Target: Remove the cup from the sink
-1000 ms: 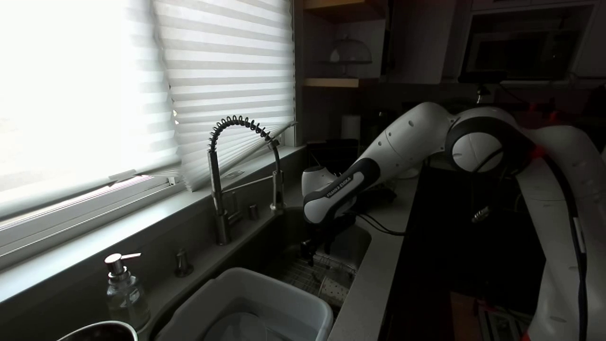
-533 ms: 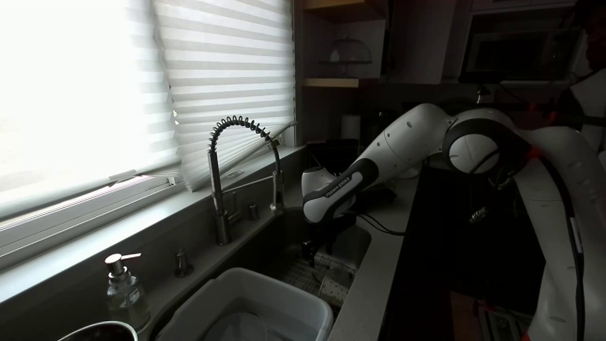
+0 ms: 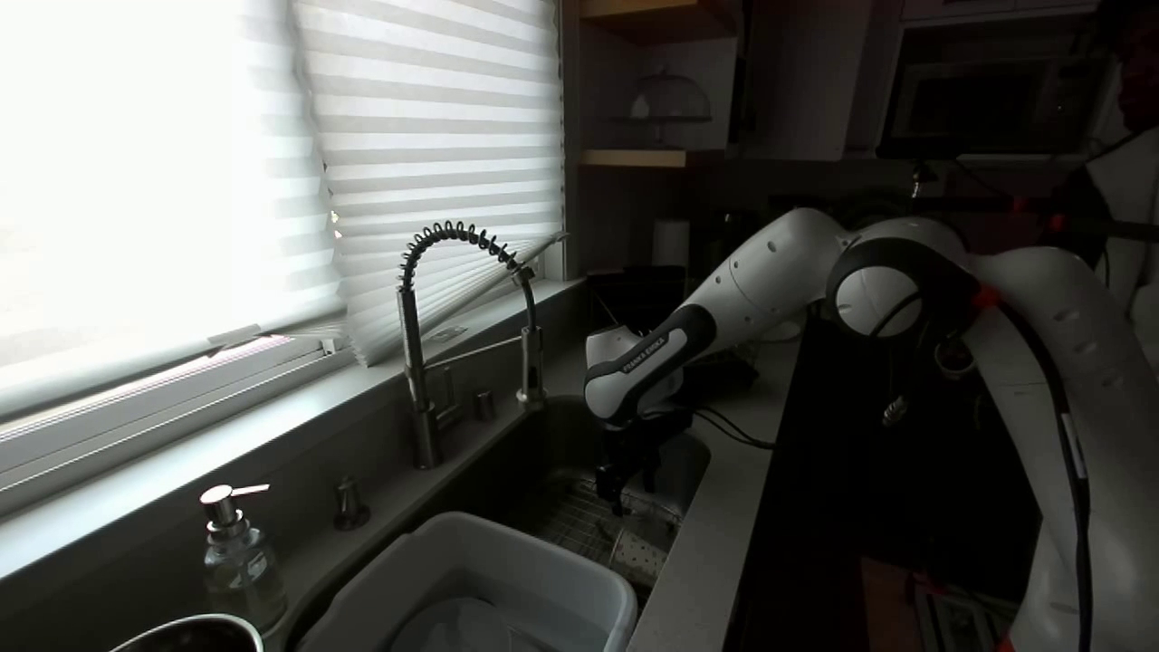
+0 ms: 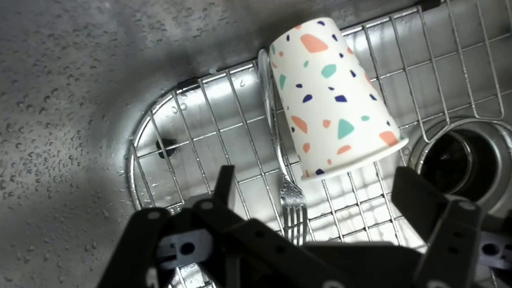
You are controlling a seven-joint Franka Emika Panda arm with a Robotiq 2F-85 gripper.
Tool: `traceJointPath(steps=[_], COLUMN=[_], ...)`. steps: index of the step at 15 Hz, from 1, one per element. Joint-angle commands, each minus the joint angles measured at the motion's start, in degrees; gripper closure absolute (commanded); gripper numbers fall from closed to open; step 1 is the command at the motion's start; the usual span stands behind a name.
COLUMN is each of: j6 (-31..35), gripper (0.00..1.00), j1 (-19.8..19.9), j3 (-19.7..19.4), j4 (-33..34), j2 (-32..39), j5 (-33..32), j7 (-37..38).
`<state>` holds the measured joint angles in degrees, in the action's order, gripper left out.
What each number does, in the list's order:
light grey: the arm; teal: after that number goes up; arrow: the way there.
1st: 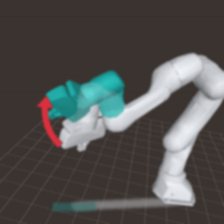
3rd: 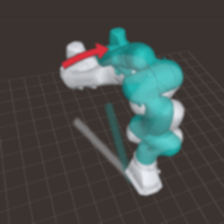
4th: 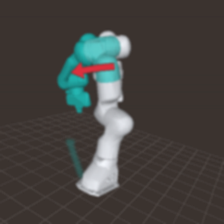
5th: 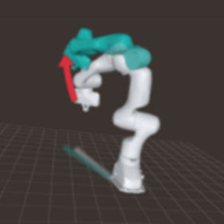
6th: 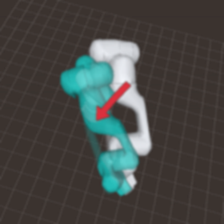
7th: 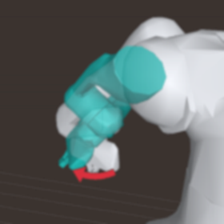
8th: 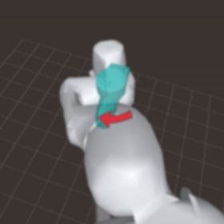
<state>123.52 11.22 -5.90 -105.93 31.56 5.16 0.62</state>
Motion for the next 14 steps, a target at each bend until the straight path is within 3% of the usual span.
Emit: traceJointPath(steps=[1, 14], j6=[-1.9, -10.2], gripper=[0.00, 0.00], j1=[0.0, -1.3], j3=[0.3, 0.8], j4=[4.8, 13.3], j2=[4.3, 12.2], j5=[0.8, -0.4], j7=[0.2, 1.0])
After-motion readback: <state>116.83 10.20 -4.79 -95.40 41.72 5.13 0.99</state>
